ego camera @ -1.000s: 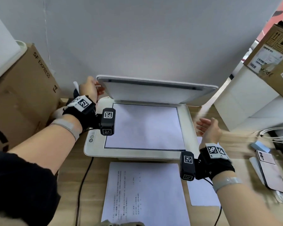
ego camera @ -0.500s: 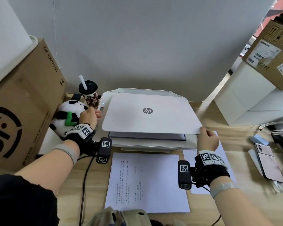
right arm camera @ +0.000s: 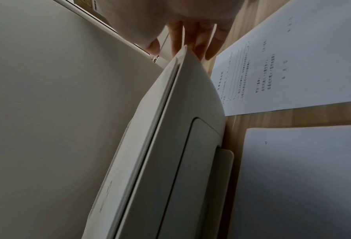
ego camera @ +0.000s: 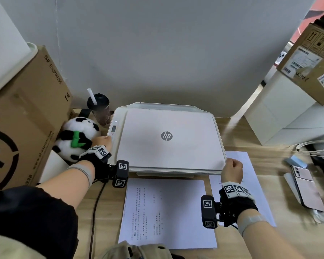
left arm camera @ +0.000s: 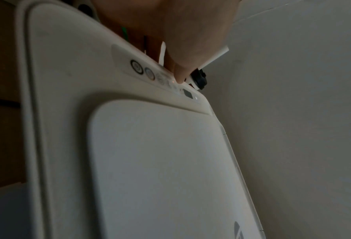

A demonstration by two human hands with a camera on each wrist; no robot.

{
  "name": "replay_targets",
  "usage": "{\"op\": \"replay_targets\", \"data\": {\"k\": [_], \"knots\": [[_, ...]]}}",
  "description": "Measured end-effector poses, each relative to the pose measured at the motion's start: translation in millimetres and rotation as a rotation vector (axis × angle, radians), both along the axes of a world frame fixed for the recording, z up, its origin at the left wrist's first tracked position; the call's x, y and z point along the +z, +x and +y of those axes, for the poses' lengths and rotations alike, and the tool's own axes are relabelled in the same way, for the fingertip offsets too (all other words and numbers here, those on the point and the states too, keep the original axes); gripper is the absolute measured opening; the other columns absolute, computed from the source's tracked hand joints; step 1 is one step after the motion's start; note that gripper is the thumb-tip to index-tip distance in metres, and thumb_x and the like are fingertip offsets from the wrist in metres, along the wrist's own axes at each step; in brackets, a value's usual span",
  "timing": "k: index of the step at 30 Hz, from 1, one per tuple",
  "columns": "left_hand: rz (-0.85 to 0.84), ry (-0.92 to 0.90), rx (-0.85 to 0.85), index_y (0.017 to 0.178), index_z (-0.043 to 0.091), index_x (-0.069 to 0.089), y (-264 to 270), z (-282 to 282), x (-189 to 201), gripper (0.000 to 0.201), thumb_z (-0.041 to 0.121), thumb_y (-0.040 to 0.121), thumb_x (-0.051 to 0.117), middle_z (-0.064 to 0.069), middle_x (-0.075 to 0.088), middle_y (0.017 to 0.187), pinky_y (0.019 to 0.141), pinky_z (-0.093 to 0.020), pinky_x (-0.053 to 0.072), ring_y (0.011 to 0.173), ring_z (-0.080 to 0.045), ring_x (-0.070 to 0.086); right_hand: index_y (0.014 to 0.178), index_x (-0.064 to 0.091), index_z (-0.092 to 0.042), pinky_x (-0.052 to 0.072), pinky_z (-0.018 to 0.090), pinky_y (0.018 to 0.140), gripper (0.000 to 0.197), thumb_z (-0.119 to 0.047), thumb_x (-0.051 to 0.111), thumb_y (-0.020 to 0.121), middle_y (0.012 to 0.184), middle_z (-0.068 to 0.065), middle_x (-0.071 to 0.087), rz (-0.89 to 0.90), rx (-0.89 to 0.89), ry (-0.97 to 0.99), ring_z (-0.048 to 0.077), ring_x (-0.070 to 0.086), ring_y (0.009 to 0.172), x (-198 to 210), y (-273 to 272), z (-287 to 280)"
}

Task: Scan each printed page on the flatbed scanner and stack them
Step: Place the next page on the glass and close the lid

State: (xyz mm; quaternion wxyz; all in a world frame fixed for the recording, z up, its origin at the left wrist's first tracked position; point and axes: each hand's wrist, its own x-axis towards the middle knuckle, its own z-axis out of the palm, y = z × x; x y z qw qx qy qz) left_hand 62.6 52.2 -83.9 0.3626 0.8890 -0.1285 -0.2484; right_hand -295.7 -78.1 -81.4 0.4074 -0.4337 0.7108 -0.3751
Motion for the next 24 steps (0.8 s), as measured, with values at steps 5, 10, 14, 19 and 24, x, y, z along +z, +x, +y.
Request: {"op": "replay_targets", "data": {"k": [5, 10, 14, 19, 24], "knots": [[-0.028, 0.011, -0.001, 0.082, 0.001, 0.064, -3.5, -2.9, -0.1, 0.034, 0.026, 0.096, 0.046, -0.026, 0.062, 0.091, 0.077, -0.035, 0.046, 0.093, -0.039, 0.062, 0.115, 0.053, -0.009, 0.036, 0.03, 0.082, 0.028, -0.022, 0.039, 0.096, 0.1, 0.004, 0.053, -0.004, 0.014, 0.036, 0.024, 0.047, 0.091, -3.9, 2.1, -5.2], [0.01, -0.012, 0.051, 0.058, 0.012, 0.052, -4.2, -0.4, -0.9, 0.038, 0.027, 0.093, 0.048, -0.011, 0.054, 0.066, 0.078, -0.032, 0.043, 0.076, -0.03, 0.055, 0.115, 0.054, -0.007, 0.035, 0.03, 0.082, 0.029, -0.022, 0.037, 0.096, 0.101, 0.006, 0.054, -0.003, 0.027, 0.039, 0.025, 0.049, 0.094, -7.0, 0.1, -7.5], [0.03, -0.051, 0.1, 0.063, 0.01, 0.051, -10.4, 2.5, 3.4, 0.032, 0.024, 0.091, 0.046, -0.015, 0.051, 0.068, 0.064, -0.028, 0.036, 0.067, -0.027, 0.047, 0.121, 0.057, -0.009, 0.035, 0.029, 0.087, 0.033, -0.019, 0.035, 0.098, 0.114, 0.008, 0.058, 0.004, 0.025, 0.043, 0.029, 0.051, 0.107, -8.0, -4.8, -4.5], [-0.066, -0.072, 0.116, 0.092, 0.005, 0.064, -23.0, 16.7, -6.4, 0.032, 0.023, 0.093, 0.037, -0.023, 0.063, 0.097, 0.084, -0.037, 0.045, 0.094, -0.04, 0.056, 0.122, 0.059, -0.011, 0.037, 0.03, 0.097, 0.032, -0.019, 0.04, 0.098, 0.128, 0.009, 0.059, 0.007, 0.032, 0.026, 0.029, 0.051, 0.119, -15.9, -11.3, 0.6], [-0.193, 0.018, 0.099, 0.133, 0.018, 0.051, -50.4, 39.0, -18.1, 0.041, 0.032, 0.098, 0.033, -0.027, 0.051, 0.124, 0.097, -0.043, 0.037, 0.114, -0.042, 0.047, 0.127, 0.058, -0.01, 0.034, 0.024, 0.097, 0.035, -0.022, 0.039, 0.1, 0.133, 0.007, 0.057, -0.034, 0.018, -0.021, 0.025, 0.048, 0.125, -19.5, -10.1, 8.7]]}}
